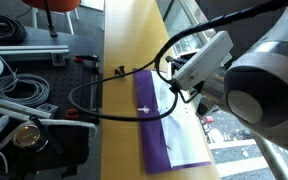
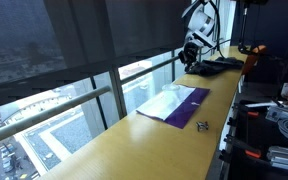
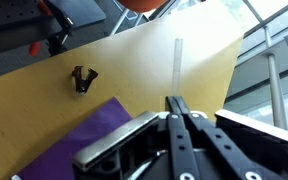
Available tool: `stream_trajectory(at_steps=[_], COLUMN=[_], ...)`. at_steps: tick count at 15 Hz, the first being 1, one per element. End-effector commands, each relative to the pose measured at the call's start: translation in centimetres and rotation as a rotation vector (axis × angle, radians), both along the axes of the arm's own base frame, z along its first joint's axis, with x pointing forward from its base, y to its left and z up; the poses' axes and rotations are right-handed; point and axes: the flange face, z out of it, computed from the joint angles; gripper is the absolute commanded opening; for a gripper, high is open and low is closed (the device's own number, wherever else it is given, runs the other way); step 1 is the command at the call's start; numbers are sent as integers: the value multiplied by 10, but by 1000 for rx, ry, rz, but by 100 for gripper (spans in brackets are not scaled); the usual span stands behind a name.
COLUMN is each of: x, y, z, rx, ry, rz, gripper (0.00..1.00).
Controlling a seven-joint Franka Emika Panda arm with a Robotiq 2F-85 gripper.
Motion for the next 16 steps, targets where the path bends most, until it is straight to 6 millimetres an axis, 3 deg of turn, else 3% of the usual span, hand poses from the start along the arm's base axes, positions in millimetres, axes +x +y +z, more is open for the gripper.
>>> stream_trajectory(at_steps=[1, 9, 16], x=[9, 15, 17], y=[-3, 16, 22], z=[-7, -17, -4], rx=[58, 74, 44], ry=[60, 180, 215], rz=[-55, -162, -177], gripper=[0, 0, 0])
